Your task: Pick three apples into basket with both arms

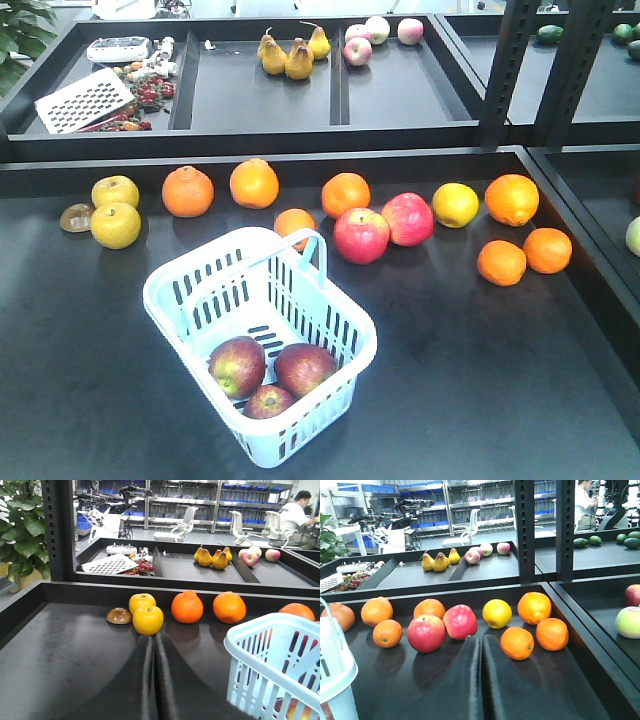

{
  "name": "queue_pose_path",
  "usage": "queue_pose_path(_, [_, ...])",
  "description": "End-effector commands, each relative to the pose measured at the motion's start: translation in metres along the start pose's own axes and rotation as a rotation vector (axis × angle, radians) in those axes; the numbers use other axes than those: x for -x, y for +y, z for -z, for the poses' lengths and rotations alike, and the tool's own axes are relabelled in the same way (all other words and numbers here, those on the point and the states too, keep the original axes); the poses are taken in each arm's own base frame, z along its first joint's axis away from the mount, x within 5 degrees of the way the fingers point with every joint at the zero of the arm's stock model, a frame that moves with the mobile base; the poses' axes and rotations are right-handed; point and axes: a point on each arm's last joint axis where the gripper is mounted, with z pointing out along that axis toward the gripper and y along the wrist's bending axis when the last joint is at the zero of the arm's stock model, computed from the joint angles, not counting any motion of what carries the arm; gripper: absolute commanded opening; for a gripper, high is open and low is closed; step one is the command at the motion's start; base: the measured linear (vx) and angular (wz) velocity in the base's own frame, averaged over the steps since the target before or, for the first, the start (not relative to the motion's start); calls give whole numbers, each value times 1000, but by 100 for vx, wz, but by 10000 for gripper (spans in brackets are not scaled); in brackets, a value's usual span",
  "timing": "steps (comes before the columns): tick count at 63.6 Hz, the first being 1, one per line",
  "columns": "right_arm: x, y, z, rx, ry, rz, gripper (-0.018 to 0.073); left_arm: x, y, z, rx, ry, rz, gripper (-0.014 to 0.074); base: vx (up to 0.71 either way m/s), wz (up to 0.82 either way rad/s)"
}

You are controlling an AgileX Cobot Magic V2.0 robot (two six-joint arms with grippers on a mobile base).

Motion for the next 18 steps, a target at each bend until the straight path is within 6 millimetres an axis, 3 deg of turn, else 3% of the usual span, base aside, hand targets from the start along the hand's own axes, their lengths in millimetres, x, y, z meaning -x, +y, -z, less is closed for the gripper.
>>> queue_pose_path(1, [3, 1, 1, 6, -75, 11, -4, 5, -1, 1, -14, -81, 4, -6, 0, 0])
queue_pose_path(18, [3, 1, 1, 6, -74, 11, -4, 5, -1, 1, -14, -81, 4, -6, 0, 0])
